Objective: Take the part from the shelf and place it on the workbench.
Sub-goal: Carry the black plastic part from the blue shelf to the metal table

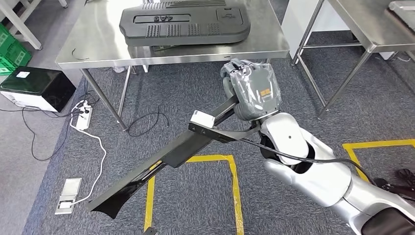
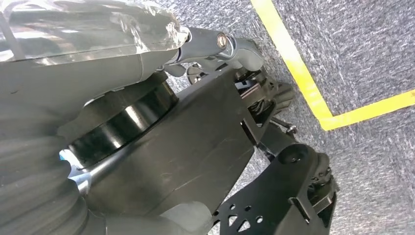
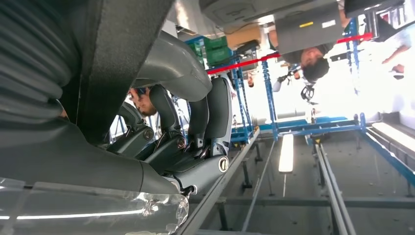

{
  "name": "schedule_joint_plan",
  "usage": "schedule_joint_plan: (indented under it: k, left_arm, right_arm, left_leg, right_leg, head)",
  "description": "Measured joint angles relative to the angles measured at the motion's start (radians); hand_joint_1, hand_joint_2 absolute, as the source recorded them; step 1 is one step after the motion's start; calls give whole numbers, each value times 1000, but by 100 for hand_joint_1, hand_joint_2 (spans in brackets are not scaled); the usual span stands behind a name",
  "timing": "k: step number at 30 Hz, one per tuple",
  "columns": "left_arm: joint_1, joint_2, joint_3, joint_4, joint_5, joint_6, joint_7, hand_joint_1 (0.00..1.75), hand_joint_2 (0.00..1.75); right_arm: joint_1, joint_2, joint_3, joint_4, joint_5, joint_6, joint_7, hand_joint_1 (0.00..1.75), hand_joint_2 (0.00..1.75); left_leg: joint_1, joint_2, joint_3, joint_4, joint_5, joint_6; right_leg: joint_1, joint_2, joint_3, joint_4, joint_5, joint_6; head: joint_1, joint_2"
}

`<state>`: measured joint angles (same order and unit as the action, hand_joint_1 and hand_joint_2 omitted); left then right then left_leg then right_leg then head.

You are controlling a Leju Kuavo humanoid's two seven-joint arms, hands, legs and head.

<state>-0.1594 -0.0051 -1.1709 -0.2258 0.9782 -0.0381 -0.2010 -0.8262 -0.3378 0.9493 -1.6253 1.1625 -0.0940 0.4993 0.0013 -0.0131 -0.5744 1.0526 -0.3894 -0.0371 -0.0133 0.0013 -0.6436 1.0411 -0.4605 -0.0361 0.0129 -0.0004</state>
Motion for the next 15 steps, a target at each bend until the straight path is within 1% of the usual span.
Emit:
schedule_joint_plan:
  k: [1,2,3,4,5,6,7,8,9,10,11,12,13,15]
  left_arm:
    - [0,0,0,0,0,0,0,0,175]
    - [-1,0,0,0,0,0,0,0,175]
    - [-3,0,0,0,0,0,-1,0,175]
    - [-6,0,0,0,1,0,-2,0,175]
    - [-8,0,1,0,1,0,-3,0,175]
    - [-10,0,1,0,1,0,-4,0,175]
    - [-11,0,1,0,1,0,-4,0,175]
    - [-10,0,1,0,1,0,-3,0,175]
    - [-9,0,0,0,0,0,-3,0,175]
    - [-7,0,0,0,0,0,-2,0,175]
    - [-6,0,0,0,0,0,-2,0,175]
    - [-5,0,0,0,-1,0,-3,0,175]
    - [-5,0,0,0,-1,-1,-3,0,175]
    - [-3,0,0,0,-2,-1,-4,0,175]
  right_arm:
    - [-1,0,0,0,0,0,0,175,175]
    - [-1,0,0,0,0,0,0,175,175]
    - [-1,0,0,0,0,0,0,175,175]
    - [-1,0,0,0,0,0,0,175,175]
    - [-1,0,0,0,0,0,0,175,175]
    - [-1,0,1,0,-1,0,0,175,175]
    - [-1,0,2,0,-2,0,-1,175,175]
    - [-1,1,2,0,-2,0,-1,175,175]
    - [-2,1,2,0,-2,0,-1,175,175]
    - [-2,1,2,0,-3,-1,-1,175,175]
    - [-3,1,2,0,-4,-1,-1,175,175]
    - [-3,1,2,0,-4,-1,-1,175,175]
    - [-4,1,3,0,-5,-1,-2,175,175]
    - [-5,1,3,0,-6,-2,-2,175,175]
  left_leg:
    - [2,1,-12,33,-17,-7]
    - [5,3,-38,87,-41,-15]
    - [8,4,-74,154,-66,-21]
    - [12,5,-112,216,-84,-26]
    - [15,6,-139,254,-86,-30]
    - [18,7,-149,256,-68,-32]
    - [19,7,-139,220,-32,-33]
    - [20,8,-114,154,15,-32]
    - [19,8,-87,90,49,-29]
    - [16,10,-62,33,69,-22]
    - [13,12,-48,-2,73,-15]
    - [9,13,-43,-15,63,-6]
    - [8,14,-37,-26,57,4]
    - [10,10,-20,-41,51,20]
  right_leg:
    - [-3,-1,8,-5,-1,-4]
    - [-5,-2,14,-7,-4,-7]
    - [-5,-3,19,-8,-8,-9]
    - [-6,-4,24,-8,-13,-10]
    - [-7,-4,29,-8,-19,-8]
    - [-8,-4,35,-8,-24,-6]
    - [-11,-3,44,-8,-31,-4]
    - [-13,-2,55,-8,-38,0]
    - [-13,-2,65,-9,-45,5]
    - [-14,-1,73,-10,-51,10]
    - [-14,-2,77,-13,-54,16]
    - [-13,-2,78,-13,-54,24]
    - [-13,-3,80,-12,-51,31]
    - [-14,-7,79,9,-53,42]
  head:
    - [-4,0]
    - [-10,0]
    - [-18,0]
    - [-23,0]
    - [-26,0]
    - [-29,0]
    - [-33,0]
    - [-38,0]
    - [-44,0]
    - [-50,0]
    - [-55,0]
    - [-57,0]
    - [-56,0]
    - [-46,0]
